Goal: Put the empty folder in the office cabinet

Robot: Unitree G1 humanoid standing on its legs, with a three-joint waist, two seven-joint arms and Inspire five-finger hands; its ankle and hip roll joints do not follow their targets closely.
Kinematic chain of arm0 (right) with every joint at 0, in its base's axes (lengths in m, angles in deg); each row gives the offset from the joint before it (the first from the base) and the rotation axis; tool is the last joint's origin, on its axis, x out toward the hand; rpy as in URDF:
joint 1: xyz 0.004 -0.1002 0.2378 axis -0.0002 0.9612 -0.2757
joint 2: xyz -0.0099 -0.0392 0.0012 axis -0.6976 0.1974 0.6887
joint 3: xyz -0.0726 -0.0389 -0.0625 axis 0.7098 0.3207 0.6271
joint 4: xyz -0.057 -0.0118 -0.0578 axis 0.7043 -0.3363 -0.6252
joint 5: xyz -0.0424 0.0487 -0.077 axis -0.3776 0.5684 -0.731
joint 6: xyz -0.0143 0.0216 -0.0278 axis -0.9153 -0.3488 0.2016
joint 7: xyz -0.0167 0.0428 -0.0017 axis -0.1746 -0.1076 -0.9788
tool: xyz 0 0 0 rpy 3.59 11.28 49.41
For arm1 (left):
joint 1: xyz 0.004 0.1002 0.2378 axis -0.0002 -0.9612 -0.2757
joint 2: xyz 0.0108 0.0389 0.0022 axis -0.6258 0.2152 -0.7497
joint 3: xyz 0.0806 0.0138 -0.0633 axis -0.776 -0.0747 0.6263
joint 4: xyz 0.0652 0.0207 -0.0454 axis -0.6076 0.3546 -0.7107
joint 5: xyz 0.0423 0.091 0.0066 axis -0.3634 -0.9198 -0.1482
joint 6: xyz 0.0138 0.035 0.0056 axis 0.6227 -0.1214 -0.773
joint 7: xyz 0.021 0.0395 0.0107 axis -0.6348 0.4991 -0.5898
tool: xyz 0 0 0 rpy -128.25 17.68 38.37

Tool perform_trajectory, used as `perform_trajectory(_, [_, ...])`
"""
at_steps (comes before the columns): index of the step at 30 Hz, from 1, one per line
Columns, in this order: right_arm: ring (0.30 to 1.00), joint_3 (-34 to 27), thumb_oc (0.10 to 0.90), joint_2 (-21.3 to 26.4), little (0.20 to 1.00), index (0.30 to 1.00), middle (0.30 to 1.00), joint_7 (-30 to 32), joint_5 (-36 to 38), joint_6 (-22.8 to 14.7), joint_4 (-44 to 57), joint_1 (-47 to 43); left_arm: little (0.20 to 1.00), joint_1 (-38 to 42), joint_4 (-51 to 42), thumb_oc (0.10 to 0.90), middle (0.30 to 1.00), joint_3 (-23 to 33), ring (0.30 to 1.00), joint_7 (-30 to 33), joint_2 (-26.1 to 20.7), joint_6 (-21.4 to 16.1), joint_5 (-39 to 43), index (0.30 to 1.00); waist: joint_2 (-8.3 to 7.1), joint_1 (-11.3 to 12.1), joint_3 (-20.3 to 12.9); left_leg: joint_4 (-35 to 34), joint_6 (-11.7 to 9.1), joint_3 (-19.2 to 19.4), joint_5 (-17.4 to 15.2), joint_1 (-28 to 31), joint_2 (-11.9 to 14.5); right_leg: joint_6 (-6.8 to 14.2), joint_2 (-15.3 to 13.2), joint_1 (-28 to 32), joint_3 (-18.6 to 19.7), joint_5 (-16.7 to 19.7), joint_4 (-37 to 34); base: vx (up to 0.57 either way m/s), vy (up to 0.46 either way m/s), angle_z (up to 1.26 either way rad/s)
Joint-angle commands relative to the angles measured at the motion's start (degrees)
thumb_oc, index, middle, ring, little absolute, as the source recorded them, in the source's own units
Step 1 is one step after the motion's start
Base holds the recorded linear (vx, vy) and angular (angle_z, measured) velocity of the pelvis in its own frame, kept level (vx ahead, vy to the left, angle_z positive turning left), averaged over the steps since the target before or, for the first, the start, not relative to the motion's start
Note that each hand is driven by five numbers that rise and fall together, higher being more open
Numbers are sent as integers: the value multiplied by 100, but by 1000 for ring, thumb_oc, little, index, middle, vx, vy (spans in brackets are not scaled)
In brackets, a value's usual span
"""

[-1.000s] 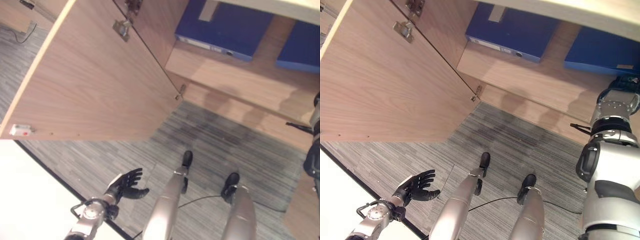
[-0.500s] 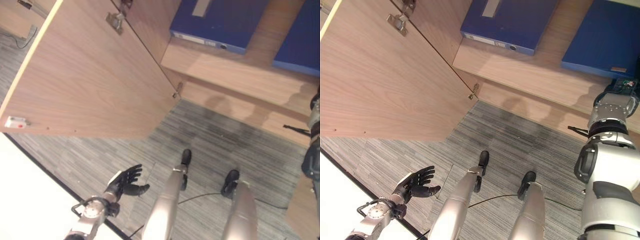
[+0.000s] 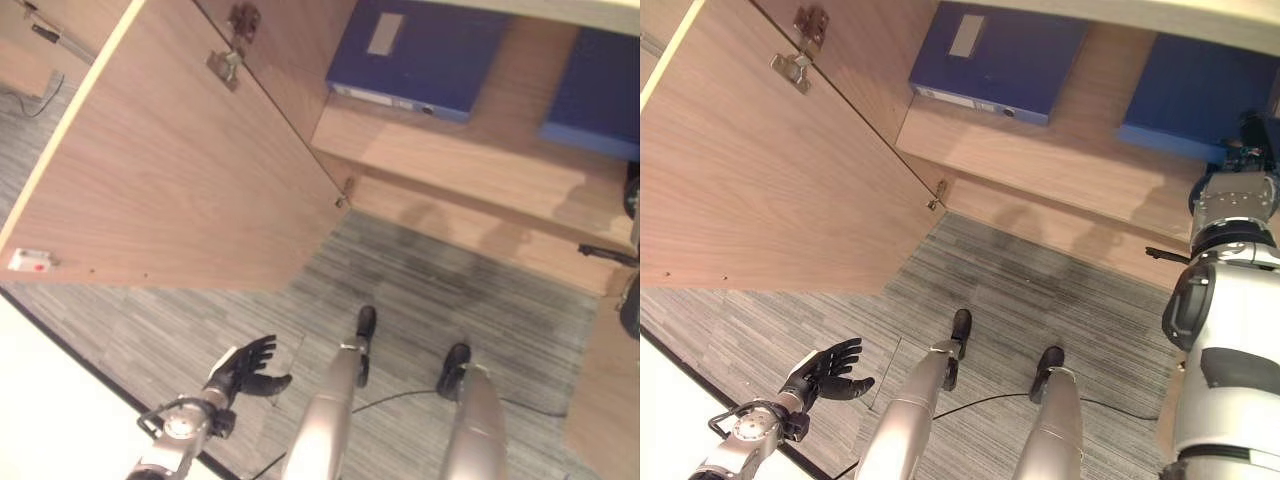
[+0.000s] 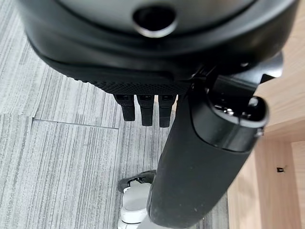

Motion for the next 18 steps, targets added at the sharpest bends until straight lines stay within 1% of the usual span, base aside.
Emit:
perform_trajectory(1, [900,340,800,607,900,900,900,222,-400,-28,-63,43,900,-280,472,800,900,49,900,181,-376,-66,-167,900,21,126,-349,-55,-375,-11,-897,571,471,377,161,590,256,-543,-293,0,0,0])
perform_trajectory(2, [900,402,800,646,900,900,900,262,-473,39,-107,-1,900,-273,495,800,900,36,900,179,-362,-75,-156,900,-13,108,-397,-109,-401,-55,-1021,678,457,399,191,716,318,-664,-363,-83,10,-2])
perform_trajectory(3, [900,493,800,663,900,900,900,282,-520,95,-128,-47,900,-302,474,800,900,41,900,157,-350,-77,-129,900,-18,144,-377,-244,-383,-24,-835,725,474,389,181,787,224,-469,-517,0,0,0])
perform_trajectory(4, [900,514,800,673,900,900,900,289,-498,93,-140,-65,900,-312,479,800,900,58,900,156,-341,-80,-104,900,-28,149,-386,-303,-381,-26,-821,785,475,385,192,866,212,-456,-596,0,0,0])
perform_trajectory(5, [900,520,800,677,900,900,900,288,-497,93,-141,-74,900,-305,479,800,900,58,900,155,-338,-80,-102,900,-39,130,-415,-317,-397,-68,-938,845,466,400,216,929,280,-576,-601,12,-7,3])
perform_trajectory(6, [900,503,800,706,900,900,900,305,-457,64,-108,-67,900,-315,471,800,900,91,900,126,-322,-69,-11,900,-47,161,-383,-379,-382,-40,-802,884,470,399,185,971,176,-410,-673,98,-27,-1])
perform_trajectory(7, [900,502,800,712,900,900,900,308,-459,64,-102,-70,900,-306,470,800,900,88,900,123,-322,-66,-6,900,-61,143,-415,-390,-396,-81,-919,938,459,416,205,1026,245,-532,-669,-91,14,-4])
perform_trajectory(8, [900,489,800,745,900,900,900,343,-452,49,-93,-62,900,-330,479,800,900,135,900,120,-293,-52,93,900,-64,180,-383,-443,-382,-52,-792,957,459,404,180,1054,164,-377,-742,0,0,0])
perform_trajectory(9, [900,474,800,755,900,900,900,354,-450,50,-101,-46,900,-321,496,800,900,146,900,119,-281,-46,124,900,-70,190,-383,-472,-383,-45,-778,977,450,408,175,1098,147,-365,-794,0,0,0])
perform_trajectory(10, [900,472,800,760,900,900,900,355,-451,51,-97,-49,900,-309,498,800,900,143,900,118,-280,-45,127,900,-86,173,-416,-484,-398,-87,-894,1028,441,424,197,1151,216,-484,-794,0,0,0])
perform_trajectory(11, [900,454,800,758,900,900,900,361,-440,51,-117,-31,900,-307,514,800,900,141,900,118,-273,-45,125,900,-67,201,-388,-519,-380,-51,-754,1009,451,411,176,1137,137,-342,-845,-7,12,4])
perform_trajectory(13, [900,414,800,725,900,900,900,417,-375,-5,-90,-24,900,-276,533,800,900,133,900,129,-243,-45,126,900,-60,221,-402,-618,-371,-46,-699,1074,435,418,182,1218,126,-265,-964,-52,20,2])
perform_trajectory(18, [900,348,800,648,900,900,900,452,-439,7,-43,95,900,-258,507,800,900,155,900,108,-163,-36,253,900,-39,247,-414,-792,-364,-38,-635,1219,414,447,175,1376,114,-194,-1134,0,0,0])
